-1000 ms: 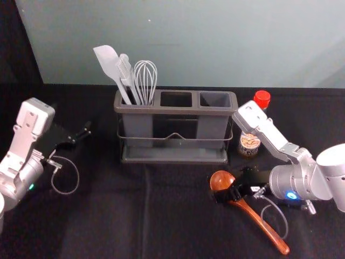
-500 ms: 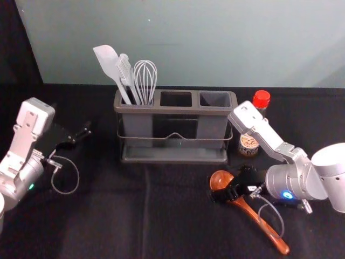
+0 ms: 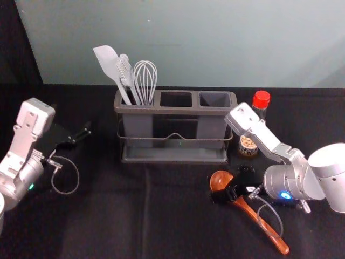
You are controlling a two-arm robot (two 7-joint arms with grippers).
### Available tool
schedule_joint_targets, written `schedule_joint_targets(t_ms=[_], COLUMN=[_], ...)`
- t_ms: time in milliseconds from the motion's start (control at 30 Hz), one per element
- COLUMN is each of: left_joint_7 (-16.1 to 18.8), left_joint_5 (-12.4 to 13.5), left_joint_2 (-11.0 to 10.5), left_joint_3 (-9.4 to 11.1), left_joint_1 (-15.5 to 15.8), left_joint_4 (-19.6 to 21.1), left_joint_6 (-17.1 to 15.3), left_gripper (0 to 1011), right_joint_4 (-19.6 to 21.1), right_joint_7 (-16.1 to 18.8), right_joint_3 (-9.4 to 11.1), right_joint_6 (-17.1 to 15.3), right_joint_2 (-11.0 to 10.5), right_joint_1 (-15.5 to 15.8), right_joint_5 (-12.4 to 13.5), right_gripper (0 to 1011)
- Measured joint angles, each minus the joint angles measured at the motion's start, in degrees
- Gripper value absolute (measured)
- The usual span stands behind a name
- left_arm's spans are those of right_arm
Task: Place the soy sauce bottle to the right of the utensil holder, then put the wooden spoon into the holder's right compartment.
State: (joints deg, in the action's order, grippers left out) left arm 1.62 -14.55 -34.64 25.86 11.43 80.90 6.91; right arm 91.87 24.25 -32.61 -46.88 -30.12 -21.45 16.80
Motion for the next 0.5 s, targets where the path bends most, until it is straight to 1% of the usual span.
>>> schedule_joint_targets(t_ms=[300,433,467,500], left_joint_7=[0.0,0.0,0.0,0.0], left_joint_5=[0.0,0.0,0.0,0.0], left_joint_2=[0.0,0.0,0.0,0.0], left_joint_3=[0.0,0.0,0.0,0.0], left_joint_1=[0.0,0.0,0.0,0.0], left_joint_4=[0.0,0.0,0.0,0.0], left_joint_6=[0.0,0.0,0.0,0.0], left_gripper=[1005,1005,1005,1005], right_joint_4=[0.11,0.14,0.14,0.16], right_joint_7=[-0.16,-0.19,-0.19,-0.2], right_joint_3=[0.11,0.14,0.14,0.15], right_joint_6=[0.03,0.03,0.03,0.03], right_joint_2=[-0.03,-0.05,-0.05,-0.05], right_joint_1=[0.09,0.1,0.11,0.12], right_joint_5=[0.16,0.2,0.2,0.21], right_gripper=[1003,935,893,883])
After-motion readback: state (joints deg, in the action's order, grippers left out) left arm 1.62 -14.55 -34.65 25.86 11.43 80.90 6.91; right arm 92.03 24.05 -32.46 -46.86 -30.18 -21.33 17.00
